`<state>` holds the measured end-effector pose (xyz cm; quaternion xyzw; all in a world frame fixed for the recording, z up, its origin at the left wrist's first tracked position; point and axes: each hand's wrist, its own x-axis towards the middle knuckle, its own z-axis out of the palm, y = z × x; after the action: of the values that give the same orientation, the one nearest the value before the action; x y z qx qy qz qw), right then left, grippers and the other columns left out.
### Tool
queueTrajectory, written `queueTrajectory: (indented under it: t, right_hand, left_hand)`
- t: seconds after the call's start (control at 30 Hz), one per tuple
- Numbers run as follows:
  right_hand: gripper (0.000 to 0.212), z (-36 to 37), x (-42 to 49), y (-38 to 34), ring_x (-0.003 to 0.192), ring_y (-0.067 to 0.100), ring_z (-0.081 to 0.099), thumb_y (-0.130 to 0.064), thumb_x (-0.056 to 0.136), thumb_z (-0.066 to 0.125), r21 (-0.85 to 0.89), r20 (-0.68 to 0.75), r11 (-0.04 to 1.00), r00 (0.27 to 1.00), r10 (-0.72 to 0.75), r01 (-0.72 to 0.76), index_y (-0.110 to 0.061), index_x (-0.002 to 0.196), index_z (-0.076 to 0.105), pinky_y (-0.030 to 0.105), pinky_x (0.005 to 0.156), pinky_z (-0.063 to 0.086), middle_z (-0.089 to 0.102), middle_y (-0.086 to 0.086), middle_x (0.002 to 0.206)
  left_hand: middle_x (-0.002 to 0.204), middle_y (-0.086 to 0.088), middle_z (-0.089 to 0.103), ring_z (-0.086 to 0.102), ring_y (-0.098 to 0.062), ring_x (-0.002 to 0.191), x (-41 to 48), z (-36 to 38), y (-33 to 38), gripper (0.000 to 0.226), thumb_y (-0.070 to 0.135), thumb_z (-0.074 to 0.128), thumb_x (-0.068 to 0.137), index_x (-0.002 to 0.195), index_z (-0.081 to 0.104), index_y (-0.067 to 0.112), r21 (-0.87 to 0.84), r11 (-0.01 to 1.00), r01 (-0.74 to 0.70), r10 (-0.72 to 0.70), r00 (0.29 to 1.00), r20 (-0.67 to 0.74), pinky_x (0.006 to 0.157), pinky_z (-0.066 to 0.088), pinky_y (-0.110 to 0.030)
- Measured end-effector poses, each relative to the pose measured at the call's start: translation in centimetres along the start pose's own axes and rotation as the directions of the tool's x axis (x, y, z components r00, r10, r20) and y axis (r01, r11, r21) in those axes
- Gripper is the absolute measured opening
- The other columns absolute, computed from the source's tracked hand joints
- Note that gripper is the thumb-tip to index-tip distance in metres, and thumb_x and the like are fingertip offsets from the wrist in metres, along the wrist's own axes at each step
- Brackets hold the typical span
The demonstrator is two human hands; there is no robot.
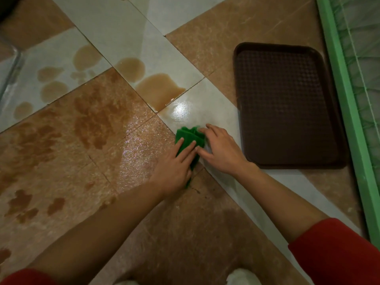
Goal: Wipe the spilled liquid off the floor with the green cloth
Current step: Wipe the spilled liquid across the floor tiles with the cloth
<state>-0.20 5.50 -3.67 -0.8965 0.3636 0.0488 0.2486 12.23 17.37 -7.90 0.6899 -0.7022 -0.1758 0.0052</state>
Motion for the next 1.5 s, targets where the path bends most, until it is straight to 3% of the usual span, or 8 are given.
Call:
queueTrajectory:
  t: [0.23,0.4,0.57,0.77,1.03,1.23,1.4,1.5]
  right_hand:
    - [0.053,-2.4,1.1,1.3,0.139,0.021,0.022,-0.031,0.091,0.053,0.084,-0.183,0.996,0.982,0.05,-0.035,-0.018,0.14,0.039,0.037,0.112,0.022,0.028,0.006,0.152]
    - [0.049,-2.8,0.9,2.6,0.14,0.022,0.021,-0.03,0.09,0.054,0.087,-0.232,0.993,0.968,0.093,-0.074,-0.017,0.137,0.044,0.044,0.113,0.026,0.03,0.008,0.151]
    - [0.049,-2.0,0.2,2.9,0.141,0.02,0.017,-0.032,0.092,0.051,0.066,-0.15,0.995,0.985,0.088,-0.079,-0.021,0.138,0.041,0.041,0.114,0.02,0.026,0.005,0.153]
    - [0.05,-1.7,-0.1,2.1,0.142,0.02,0.017,-0.033,0.092,0.05,0.038,-0.126,0.998,0.991,0.048,-0.043,-0.019,0.139,0.041,0.038,0.112,0.019,0.026,0.005,0.153]
    - [0.05,-0.9,-0.5,0.8,0.141,0.022,0.019,-0.033,0.091,0.052,0.04,-0.068,0.999,0.998,-0.011,0.014,-0.019,0.139,0.041,0.039,0.113,0.019,0.028,0.007,0.152]
    - [0.052,-0.3,-0.7,-0.5,0.141,0.021,0.019,-0.035,0.092,0.05,-0.014,-0.017,0.998,0.997,-0.069,0.069,-0.021,0.141,0.038,0.035,0.113,0.017,0.027,0.006,0.152]
    - [0.052,0.0,-0.3,-1.8,0.141,0.022,0.02,-0.035,0.091,0.051,-0.011,-0.001,0.995,0.995,-0.104,0.104,-0.021,0.139,0.039,0.035,0.113,0.017,0.028,0.006,0.151]
    - [0.05,0.2,-0.2,-2.2,0.141,0.021,0.019,-0.035,0.092,0.05,-0.005,0.015,0.994,0.993,-0.113,0.113,-0.022,0.139,0.039,0.035,0.113,0.017,0.027,0.005,0.152]
  left_hand:
    - [0.155,-0.003,0.014,0.005,-0.028,0.143,4.0,-1.5,-2.1,0.056,0.035,0.027,0.096,0.148,0.011,0.02,-0.068,0.988,0.14,-0.144,0.987,-0.071,0.116,0.016,-0.046]
    - [0.156,-0.001,0.01,0.001,-0.027,0.143,5.4,-1.9,-0.8,0.059,0.033,0.032,0.096,0.148,0.008,0.02,-0.038,0.992,0.122,-0.124,0.991,-0.042,0.114,0.012,-0.042]
    - [0.151,-0.001,0.027,0.015,-0.027,0.142,4.5,-1.2,-2.5,0.065,0.042,0.015,0.085,0.146,0.021,0.021,-0.024,0.986,-0.168,0.168,0.986,0.014,0.112,0.02,-0.045]
    - [0.156,0.0,0.012,0.003,-0.026,0.143,6.6,-1.4,-0.9,0.061,0.032,0.033,0.094,0.148,0.007,0.019,-0.075,0.993,0.097,-0.1,0.994,-0.044,0.114,0.013,-0.04]
    - [0.142,-0.009,0.044,0.038,-0.038,0.13,1.6,0.7,-2.9,0.059,0.031,0.035,0.085,0.14,0.034,0.013,-0.025,0.986,-0.164,0.163,0.986,-0.048,0.097,0.043,-0.054]
    - [0.155,-0.005,0.016,0.01,-0.031,0.142,3.0,0.0,-4.0,0.064,0.036,0.03,0.09,0.147,0.005,0.017,0.013,0.995,0.101,-0.101,0.995,-0.021,0.113,0.02,-0.049]
    - [0.145,-0.011,0.038,0.035,-0.04,0.132,-1.6,1.4,-2.9,0.063,0.034,0.032,0.084,0.143,0.026,0.011,0.054,0.997,-0.064,0.065,0.998,-0.02,0.101,0.04,-0.054]
    - [0.14,-0.009,0.043,0.036,-0.032,0.13,-3.6,1.1,-4.6,0.06,0.033,0.033,0.084,0.139,0.034,0.009,0.145,0.983,-0.109,0.125,0.986,-0.107,0.107,0.035,-0.044]
